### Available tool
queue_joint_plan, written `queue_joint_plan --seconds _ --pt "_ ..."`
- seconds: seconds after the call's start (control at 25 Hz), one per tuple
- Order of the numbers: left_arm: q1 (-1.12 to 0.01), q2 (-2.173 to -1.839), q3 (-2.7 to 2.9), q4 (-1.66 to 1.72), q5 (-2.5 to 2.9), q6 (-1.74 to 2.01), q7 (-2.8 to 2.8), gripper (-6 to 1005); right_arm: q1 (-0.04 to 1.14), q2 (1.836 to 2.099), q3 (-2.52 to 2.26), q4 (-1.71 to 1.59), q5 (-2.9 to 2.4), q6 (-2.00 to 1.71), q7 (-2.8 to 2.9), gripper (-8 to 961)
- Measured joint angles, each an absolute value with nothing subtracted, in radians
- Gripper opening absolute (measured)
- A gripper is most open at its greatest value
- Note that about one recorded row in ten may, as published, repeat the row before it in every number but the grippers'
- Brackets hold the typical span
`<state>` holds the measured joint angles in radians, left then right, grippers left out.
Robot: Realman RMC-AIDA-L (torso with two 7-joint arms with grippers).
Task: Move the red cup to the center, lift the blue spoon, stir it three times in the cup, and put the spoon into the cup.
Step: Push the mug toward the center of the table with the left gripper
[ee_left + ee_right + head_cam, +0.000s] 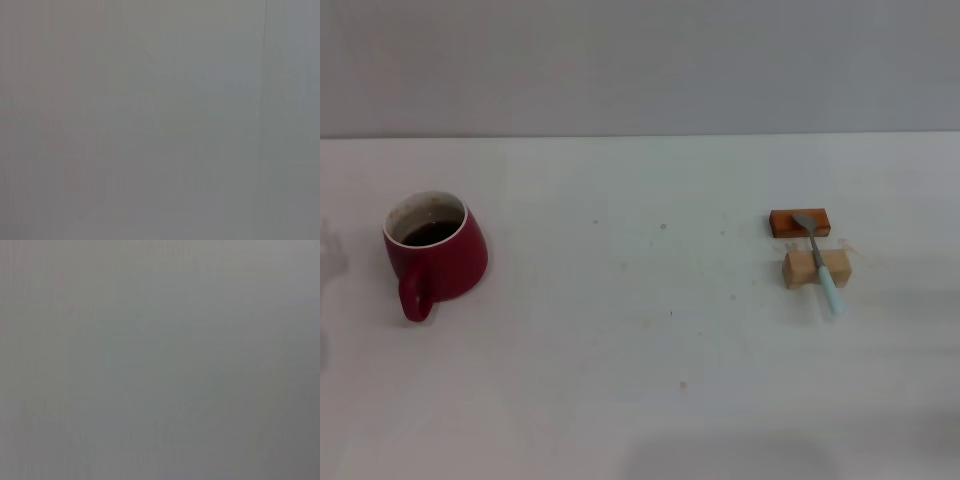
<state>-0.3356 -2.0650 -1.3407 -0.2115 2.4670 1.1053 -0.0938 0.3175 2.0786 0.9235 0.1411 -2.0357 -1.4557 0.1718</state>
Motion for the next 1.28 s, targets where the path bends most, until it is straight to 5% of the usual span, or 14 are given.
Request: queue_joint_plan --seconds 0.36,0.48,1.28 --pt "-0.343 -2.063 -1.299 -0.161 2.468 1.067 0.183 250 0.318 2.079 0.923 0.142 -2.036 -1.459 0.172 798" --pt "-0.349 -2.064 -1.289 -0.159 2.468 1.053 0.277 26 0.319 2.079 0.923 0.143 -2.036 -1.458 0.172 797" --pt "-0.394 -2.068 -1.079 -0.165 2.468 0.980 0.459 3 0.321 2.080 0.923 0.143 -2.037 -1.465 0.172 795"
